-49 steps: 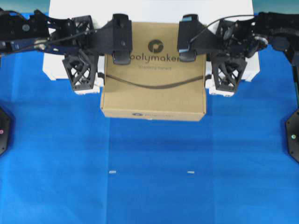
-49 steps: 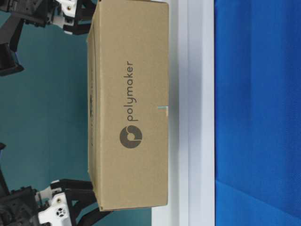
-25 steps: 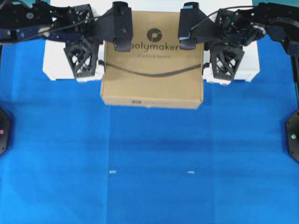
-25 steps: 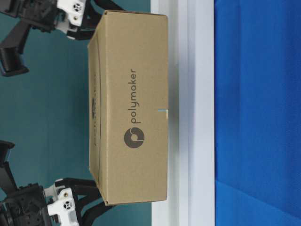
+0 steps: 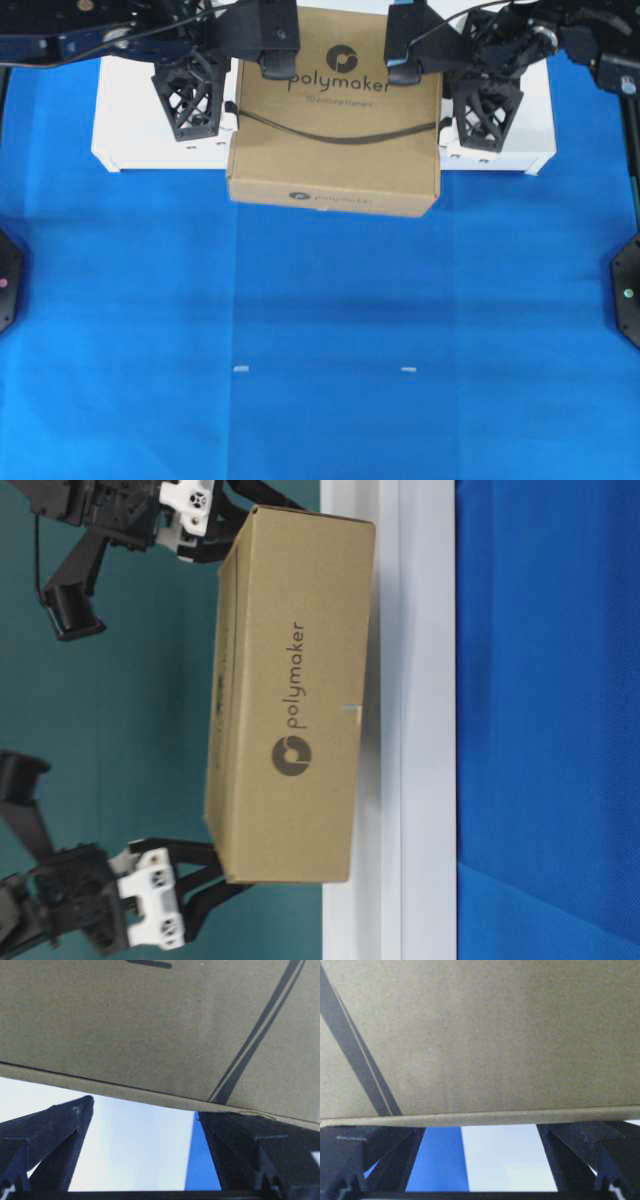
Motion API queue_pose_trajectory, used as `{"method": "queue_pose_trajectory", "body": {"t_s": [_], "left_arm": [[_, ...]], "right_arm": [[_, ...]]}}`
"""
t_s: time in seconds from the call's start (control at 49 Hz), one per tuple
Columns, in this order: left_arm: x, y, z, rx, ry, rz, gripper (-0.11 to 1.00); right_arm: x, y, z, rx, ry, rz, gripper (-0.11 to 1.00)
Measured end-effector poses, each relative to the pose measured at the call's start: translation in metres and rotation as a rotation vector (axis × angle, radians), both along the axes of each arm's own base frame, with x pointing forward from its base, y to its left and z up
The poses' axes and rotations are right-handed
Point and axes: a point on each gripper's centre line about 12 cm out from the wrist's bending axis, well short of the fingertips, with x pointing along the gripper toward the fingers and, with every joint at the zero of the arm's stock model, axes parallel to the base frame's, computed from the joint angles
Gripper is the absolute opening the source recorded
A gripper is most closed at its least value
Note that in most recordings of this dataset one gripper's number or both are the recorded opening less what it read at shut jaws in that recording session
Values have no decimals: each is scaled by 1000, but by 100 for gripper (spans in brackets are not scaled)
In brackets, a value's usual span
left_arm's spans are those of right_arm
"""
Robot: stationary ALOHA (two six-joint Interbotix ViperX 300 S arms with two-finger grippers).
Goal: Place the cardboard box on the stand after clamping it between your arms.
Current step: 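Lift the clamped box and carry it back toward the white stand, then lower the box onto the white stand with both grippers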
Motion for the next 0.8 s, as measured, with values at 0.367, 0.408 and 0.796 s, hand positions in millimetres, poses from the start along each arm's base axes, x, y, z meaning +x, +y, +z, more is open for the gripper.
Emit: {"method": "queue_pose_trajectory", "body": {"t_s": [0.367, 0.408, 0.796], "left_arm": [[-3, 32, -6, 3, 15, 64, 83], [-2, 35, -6, 7, 14, 65, 83], [-3, 67, -7, 21, 17, 112, 83]], "right_arm": [[7, -34, 6, 10, -61, 20, 96], [7, -38, 3, 16, -61, 22, 96], [12, -78, -5, 7, -81, 42, 96]]}}
